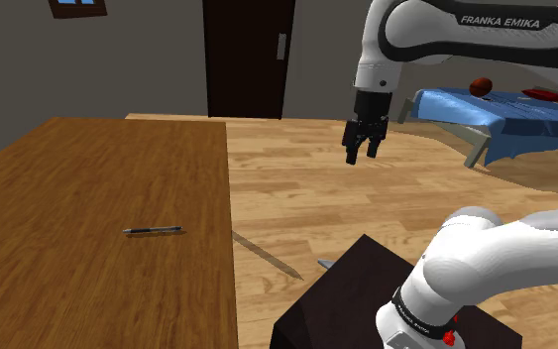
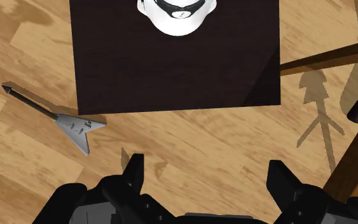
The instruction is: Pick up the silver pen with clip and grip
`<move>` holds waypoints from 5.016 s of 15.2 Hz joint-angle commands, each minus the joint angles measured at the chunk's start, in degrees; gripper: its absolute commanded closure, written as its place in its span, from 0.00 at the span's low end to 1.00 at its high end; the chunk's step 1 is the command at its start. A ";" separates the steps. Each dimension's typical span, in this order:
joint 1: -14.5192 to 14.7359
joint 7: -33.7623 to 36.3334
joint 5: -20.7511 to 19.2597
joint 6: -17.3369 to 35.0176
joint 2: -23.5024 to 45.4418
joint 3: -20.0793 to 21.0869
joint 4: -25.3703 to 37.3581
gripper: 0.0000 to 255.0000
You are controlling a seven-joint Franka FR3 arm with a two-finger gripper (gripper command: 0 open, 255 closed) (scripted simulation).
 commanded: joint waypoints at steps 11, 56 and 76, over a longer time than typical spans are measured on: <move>6.78 -6.86 2.65 13.94 17.81 3.14 5.50 0.00; 24.78 -21.64 -3.62 31.88 73.82 16.69 49.39 1.00; 24.90 -21.43 -3.17 22.25 71.49 17.02 56.76 1.00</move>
